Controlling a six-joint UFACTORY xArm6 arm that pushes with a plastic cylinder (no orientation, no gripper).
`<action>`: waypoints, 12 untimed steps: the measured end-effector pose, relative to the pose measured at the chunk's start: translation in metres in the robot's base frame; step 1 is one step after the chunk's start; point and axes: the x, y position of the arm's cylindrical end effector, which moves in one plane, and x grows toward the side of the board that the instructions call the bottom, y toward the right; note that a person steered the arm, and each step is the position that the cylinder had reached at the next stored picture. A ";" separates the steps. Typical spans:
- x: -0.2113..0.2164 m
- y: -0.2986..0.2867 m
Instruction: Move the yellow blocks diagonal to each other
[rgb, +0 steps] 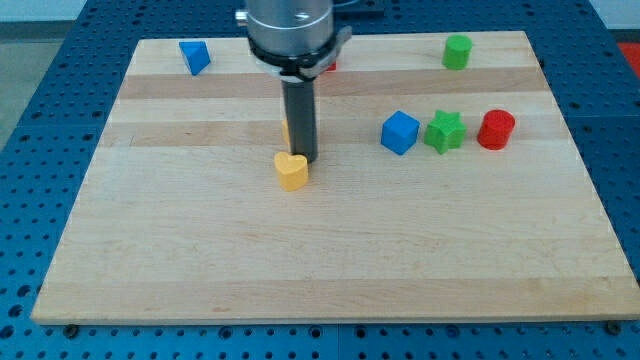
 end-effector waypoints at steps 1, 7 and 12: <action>-0.006 0.019; -0.037 -0.050; -0.060 -0.126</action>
